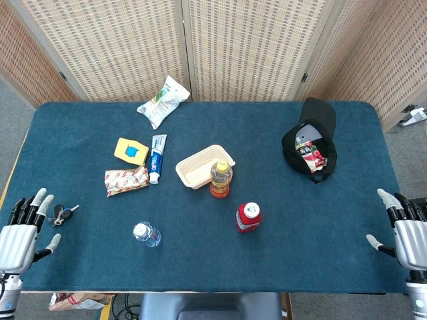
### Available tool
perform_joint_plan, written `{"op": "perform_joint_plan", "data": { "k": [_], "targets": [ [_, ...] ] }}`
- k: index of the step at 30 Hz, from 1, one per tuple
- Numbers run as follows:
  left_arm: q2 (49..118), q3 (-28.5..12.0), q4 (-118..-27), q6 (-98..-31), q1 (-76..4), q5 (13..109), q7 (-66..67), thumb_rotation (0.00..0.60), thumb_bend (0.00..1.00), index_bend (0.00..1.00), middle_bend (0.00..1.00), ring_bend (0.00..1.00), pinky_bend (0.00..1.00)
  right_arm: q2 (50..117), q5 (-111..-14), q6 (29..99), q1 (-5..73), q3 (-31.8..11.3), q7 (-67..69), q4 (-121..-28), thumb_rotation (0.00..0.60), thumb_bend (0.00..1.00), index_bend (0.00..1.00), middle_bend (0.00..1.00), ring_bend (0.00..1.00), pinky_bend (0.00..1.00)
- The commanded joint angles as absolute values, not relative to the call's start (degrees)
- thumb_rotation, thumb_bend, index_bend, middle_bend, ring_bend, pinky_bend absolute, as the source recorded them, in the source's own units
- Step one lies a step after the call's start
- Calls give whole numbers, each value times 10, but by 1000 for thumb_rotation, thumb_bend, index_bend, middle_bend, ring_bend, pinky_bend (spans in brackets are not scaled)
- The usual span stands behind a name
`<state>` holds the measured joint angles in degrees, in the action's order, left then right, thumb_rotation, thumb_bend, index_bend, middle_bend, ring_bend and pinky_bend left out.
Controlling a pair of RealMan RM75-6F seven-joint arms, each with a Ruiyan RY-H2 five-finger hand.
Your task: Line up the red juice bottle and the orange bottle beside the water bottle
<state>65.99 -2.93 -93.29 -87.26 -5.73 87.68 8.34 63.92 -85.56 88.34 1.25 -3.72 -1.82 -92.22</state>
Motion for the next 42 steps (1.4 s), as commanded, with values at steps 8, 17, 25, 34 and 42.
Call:
{"op": "perform_joint_plan", "data": {
  "k": [8, 17, 25, 34, 42],
  "targets": [
    [653, -30, -940, -879, -55, 879, 85, 600, 260, 68, 0, 44, 14, 641, -871, 890, 11, -34, -11, -920, 600, 29, 114, 186, 103, 171],
    [646, -29, -950, -886, -51, 883, 90, 600, 261, 67, 0, 44, 14, 640, -879, 893, 9, -31, 4, -913, 600, 29, 114, 186, 103, 171],
    [644, -27, -953, -881, -51, 878, 93, 600, 260, 67, 0, 44, 14, 641, -889, 880, 17, -27, 25, -911, 600, 29, 114, 186, 107, 171],
    [644, -25, -953, -879, -51, 880, 94, 600, 260, 67, 0, 44, 14, 641, -910, 808, 60, -15, 143, -916, 600, 2, 113, 186, 114, 171],
    [642, -24, -958, -879, -50, 883, 96, 600, 261, 67, 0, 44, 14, 681, -943, 742, 121, -9, 273, -897, 600, 0, 113, 186, 114, 171]
  ]
}}
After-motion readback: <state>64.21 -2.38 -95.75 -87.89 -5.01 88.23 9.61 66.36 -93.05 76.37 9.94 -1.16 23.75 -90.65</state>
